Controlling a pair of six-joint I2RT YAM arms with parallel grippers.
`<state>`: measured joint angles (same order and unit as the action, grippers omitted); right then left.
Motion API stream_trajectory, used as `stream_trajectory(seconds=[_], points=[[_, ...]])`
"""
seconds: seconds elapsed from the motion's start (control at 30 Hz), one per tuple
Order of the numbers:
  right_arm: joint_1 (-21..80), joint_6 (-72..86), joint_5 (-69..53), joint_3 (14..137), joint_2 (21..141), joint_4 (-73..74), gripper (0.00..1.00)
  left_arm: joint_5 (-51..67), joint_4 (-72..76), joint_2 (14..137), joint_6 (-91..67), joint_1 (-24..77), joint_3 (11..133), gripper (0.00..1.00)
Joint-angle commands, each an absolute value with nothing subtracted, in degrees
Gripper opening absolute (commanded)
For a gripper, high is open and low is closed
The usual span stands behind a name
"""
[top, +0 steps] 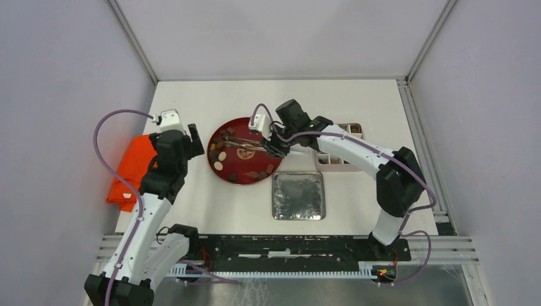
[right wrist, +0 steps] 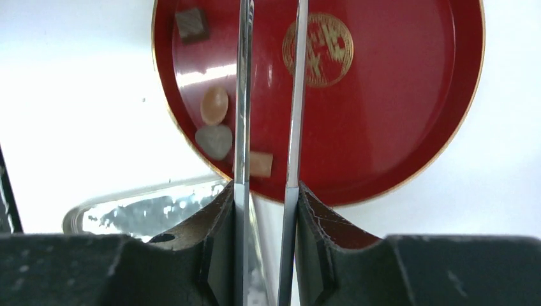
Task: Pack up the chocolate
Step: Pick up the fake chocolate from the plate, then place the fake chocolate in the packing box.
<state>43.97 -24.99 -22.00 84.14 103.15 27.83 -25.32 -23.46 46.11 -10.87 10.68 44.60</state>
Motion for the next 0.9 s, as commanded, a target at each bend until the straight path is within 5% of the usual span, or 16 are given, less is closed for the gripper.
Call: stream_trajectory(seconds=[0.0,0.43,0.87], points=[[40.0,-29.1,-27.6,78.7,95.0,28.2,0.0,-24.9,-21.2,45.4,-8.9,10.5,44.8,0.9],[8.8,-41.5,-31.4,58.7,66.6,44.6,0.0,-21.5,-21.1,45.0,-9.1,10.5,45.0,0.9],[-28.0,-75.7,-32.8,60.2,67.8,68.8,0.0,-19.8,-21.0,44.7,-9.1,10.4,45.1,0.9]])
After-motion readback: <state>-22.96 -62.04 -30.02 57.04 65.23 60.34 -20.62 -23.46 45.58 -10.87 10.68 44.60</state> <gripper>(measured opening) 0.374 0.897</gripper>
